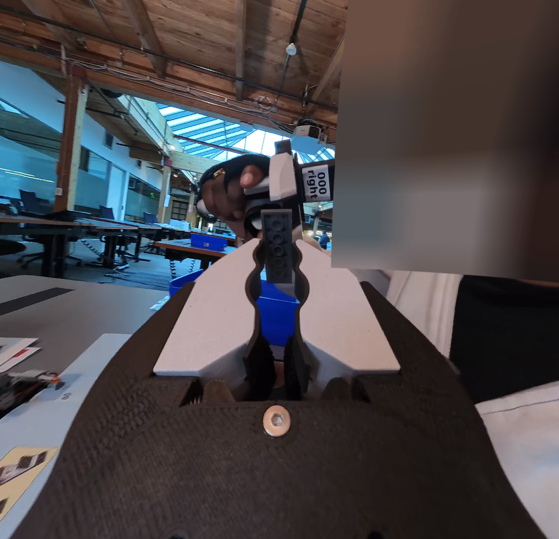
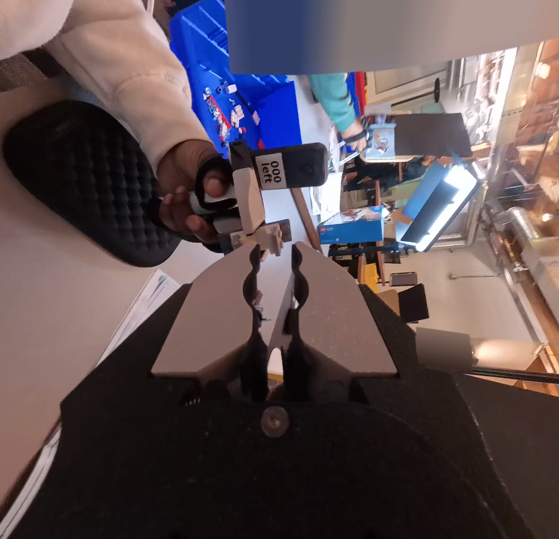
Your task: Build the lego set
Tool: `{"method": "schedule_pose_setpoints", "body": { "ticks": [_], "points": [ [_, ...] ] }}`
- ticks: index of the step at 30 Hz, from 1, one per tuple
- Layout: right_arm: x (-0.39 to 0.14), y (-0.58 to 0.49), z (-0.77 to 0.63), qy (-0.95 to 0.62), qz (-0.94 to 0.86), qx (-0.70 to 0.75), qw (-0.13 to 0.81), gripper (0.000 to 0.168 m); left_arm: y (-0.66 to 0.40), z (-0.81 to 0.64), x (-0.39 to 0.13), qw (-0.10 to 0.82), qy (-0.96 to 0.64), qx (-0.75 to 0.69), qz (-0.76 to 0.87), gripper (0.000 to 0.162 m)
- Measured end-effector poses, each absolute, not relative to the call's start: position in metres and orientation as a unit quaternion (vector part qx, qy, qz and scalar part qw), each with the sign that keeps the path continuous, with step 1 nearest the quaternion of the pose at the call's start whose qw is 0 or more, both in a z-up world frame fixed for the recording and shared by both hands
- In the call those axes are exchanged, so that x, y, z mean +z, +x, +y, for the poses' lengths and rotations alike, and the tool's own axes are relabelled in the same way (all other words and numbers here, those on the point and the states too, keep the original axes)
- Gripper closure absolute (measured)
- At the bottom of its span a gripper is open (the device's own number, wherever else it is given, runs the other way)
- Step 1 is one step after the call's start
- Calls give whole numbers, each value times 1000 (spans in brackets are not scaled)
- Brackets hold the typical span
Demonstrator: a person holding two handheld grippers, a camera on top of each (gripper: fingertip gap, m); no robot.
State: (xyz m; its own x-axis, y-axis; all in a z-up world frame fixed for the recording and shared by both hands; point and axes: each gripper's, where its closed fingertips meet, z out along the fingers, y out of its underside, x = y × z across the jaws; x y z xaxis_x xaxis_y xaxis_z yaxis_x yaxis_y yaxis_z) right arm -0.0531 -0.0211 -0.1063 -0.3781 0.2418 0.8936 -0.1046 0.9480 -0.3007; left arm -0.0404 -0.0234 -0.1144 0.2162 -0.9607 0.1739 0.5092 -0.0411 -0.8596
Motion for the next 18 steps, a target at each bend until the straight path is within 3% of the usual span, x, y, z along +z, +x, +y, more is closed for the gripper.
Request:
{"method": "schedule_pose_setpoints", "body": {
  "ticks": [11,18],
  "points": [
    [-105,-45,-29,-23,-823,138,551,159,-23,-28,-110,586,-462,-613,259,145],
    [-115,-34,-29,-82,-832,180,518,160,-10,-31,-118,474,-535,-652,254,145]
  ]
}}
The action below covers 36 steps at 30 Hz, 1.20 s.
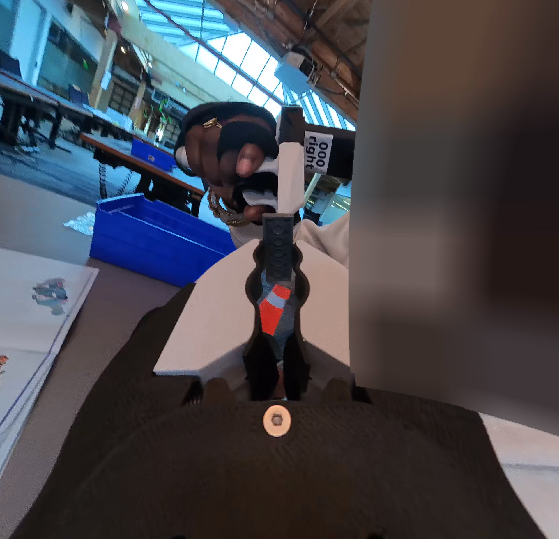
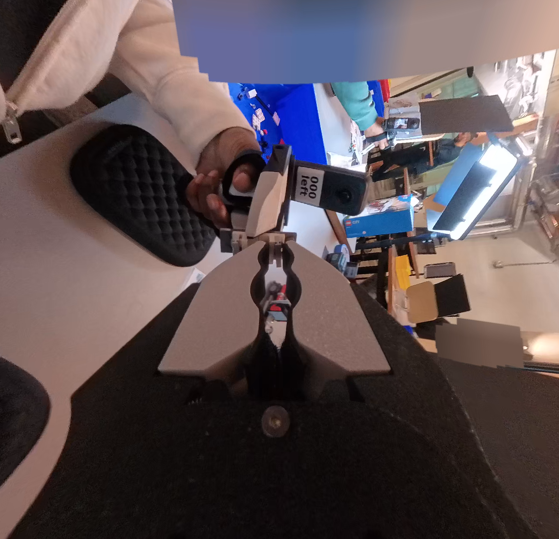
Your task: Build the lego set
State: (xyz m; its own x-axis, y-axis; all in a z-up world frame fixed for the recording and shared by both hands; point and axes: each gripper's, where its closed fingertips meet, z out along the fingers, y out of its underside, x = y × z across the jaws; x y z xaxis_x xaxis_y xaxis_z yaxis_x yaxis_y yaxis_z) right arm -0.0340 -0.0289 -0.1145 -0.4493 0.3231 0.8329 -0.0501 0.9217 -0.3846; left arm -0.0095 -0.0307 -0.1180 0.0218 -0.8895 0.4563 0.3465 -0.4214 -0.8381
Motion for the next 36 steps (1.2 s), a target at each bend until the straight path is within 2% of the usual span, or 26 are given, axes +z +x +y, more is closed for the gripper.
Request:
{"method": "schedule_pose_setpoints", "body": {
  "ticks": [4,9,12,16,21,27,32,33,36],
  "points": [
    [-118,-27,-27,-113,-820,203,524,160,-5,-30,-121,435,-542,-677,241,145],
    [-133,-18,-29,-129,-812,236,517,160,4,-35,-137,434,-546,-658,284,145],
    [-125,-15,-34,-114,-769,264,570,156,6,-40,-132,447,-524,-661,298,145],
    [-127,-9,-29,-128,-762,262,578,153,9,-37,-137,437,-521,-678,280,145],
    [-137,-8,-26,-128,-784,238,560,159,13,-35,-143,421,-527,-684,278,145],
    [-150,-5,-21,-203,-799,284,490,160,15,-29,-152,404,-554,-683,252,145],
    [-160,-8,-15,-251,-788,315,466,160,13,-23,-161,381,-560,-701,223,145],
    [-161,-9,-12,-267,-777,330,465,160,11,-19,-161,376,-554,-715,203,142],
    [-165,-12,3,-380,-711,416,421,160,-9,-8,-157,408,-522,-730,166,121]
  ]
}}
